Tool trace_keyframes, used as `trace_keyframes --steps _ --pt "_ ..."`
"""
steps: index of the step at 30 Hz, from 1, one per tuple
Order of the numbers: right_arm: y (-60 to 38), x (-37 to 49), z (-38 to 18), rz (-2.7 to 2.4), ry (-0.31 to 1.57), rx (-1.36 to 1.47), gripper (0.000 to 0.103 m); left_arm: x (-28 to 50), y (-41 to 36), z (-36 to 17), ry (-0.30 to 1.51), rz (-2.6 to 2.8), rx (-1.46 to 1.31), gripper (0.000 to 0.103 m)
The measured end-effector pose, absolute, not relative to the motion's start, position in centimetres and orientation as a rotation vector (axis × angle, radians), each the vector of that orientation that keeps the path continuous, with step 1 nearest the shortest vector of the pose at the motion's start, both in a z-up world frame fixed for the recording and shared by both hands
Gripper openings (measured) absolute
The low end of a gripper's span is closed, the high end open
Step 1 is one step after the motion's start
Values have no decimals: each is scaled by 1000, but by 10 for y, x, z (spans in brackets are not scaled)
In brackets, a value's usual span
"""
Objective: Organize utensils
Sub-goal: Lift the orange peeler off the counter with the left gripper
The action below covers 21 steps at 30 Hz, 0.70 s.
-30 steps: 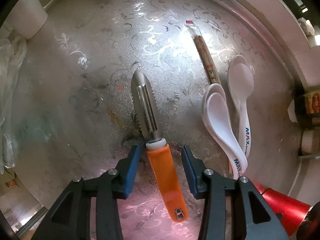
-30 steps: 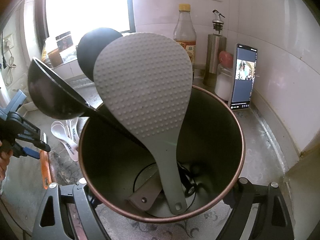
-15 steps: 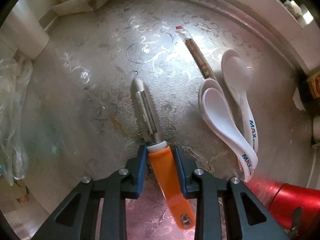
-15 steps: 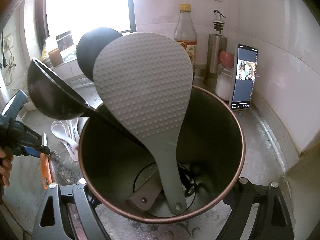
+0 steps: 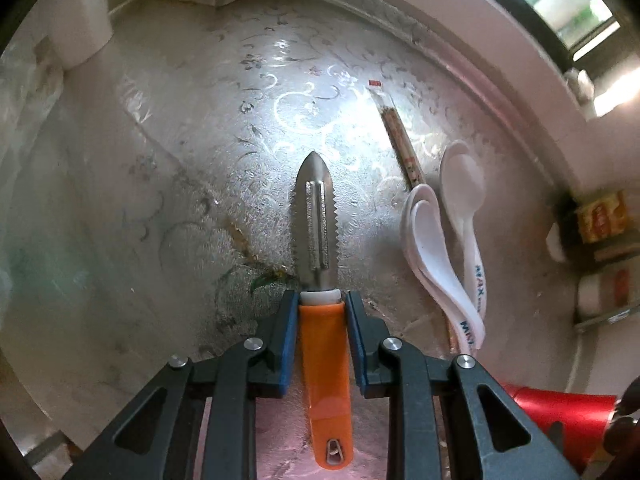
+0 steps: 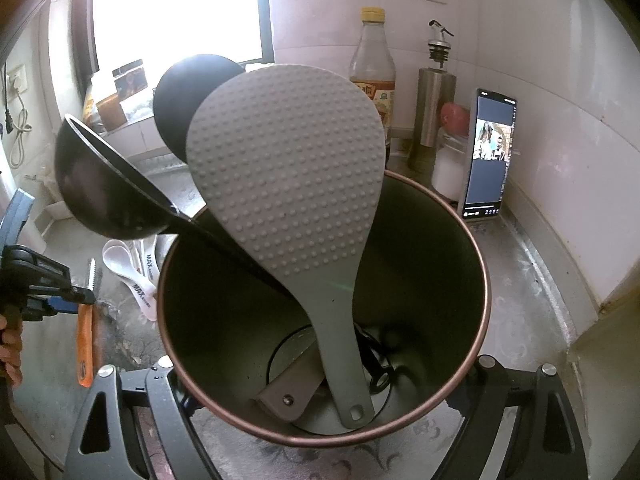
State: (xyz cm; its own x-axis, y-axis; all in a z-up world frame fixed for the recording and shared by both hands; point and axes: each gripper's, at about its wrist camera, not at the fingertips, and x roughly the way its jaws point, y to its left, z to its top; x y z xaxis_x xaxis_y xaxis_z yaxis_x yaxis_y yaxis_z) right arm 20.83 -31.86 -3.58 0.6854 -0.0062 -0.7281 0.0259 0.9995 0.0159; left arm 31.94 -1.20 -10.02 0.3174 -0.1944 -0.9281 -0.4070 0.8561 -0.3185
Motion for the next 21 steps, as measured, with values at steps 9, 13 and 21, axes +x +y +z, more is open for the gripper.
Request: trace_keyframes --steps 9,13,21 --pt "-316 209 -36 -26 818 19 90 285 17 -74 1119 119 -639 24" --pt "-315 209 -36 -27 820 18 90 276 28 -56 1075 101 -632 24" --pt "-312 209 -36 -24 823 9 90 263 38 -22 996 65 -596 24"
